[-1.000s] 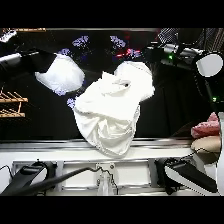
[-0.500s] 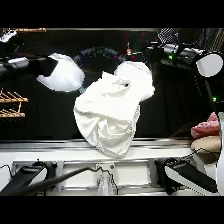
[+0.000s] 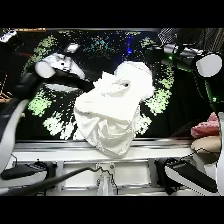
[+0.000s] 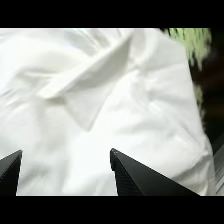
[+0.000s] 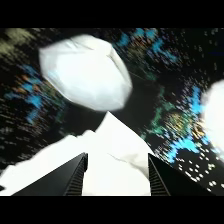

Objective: Fold the clothes and pants, and hang the long-sleeved shirts on hangers.

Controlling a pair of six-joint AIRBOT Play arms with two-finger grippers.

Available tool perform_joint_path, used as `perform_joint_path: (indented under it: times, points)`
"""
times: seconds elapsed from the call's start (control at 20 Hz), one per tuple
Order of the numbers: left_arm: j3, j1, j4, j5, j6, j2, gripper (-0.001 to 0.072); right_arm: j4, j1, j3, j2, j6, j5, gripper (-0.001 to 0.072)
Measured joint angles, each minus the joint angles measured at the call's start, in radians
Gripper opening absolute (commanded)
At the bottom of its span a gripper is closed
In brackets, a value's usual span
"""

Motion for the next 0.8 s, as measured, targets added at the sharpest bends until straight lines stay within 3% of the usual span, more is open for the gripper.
perform_joint_path:
  times: [0.35,0.8]
  points:
    - [0.276,-0.122,-0.036,0.002,0.081,-0.325,0.0625,-0.084,0.000,0.000,0.000,0.027,0.097,0.0426]
    - [0.369,-0.151,-0.082,0.040,0.126,-0.489,0.0621,-0.097,0.000,0.000,0.003,0.046,0.137,0.0426]
